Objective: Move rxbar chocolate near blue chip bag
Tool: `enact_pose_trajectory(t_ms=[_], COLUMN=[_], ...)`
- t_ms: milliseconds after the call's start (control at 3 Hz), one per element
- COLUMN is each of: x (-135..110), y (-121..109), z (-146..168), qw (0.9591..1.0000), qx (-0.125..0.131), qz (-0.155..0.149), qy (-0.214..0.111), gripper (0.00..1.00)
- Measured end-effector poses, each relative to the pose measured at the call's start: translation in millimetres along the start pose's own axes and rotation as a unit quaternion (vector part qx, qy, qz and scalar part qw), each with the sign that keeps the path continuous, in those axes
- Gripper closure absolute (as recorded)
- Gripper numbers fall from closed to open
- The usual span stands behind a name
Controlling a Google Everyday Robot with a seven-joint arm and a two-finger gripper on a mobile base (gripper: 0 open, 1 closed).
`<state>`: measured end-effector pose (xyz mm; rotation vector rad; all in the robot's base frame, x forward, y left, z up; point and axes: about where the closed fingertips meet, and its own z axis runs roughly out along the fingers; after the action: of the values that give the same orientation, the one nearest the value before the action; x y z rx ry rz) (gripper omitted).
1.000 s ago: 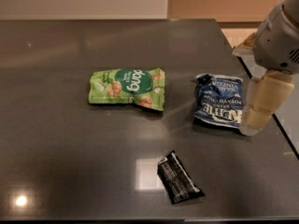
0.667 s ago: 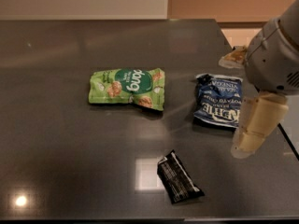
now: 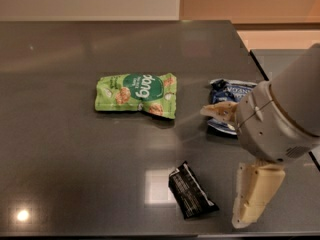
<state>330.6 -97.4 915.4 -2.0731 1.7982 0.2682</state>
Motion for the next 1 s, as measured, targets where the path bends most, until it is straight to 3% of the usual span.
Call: enact_pose_trajectory(t_ms=[333,1000], x=[-7,-13], y=[11,19], z=[23,66], qw=[0.9994,0.9971], qx=[-0.012,-0.028], qz=[-0.03,-0.07], qy=[-0.014,-0.01], gripper=[0.0,0.0])
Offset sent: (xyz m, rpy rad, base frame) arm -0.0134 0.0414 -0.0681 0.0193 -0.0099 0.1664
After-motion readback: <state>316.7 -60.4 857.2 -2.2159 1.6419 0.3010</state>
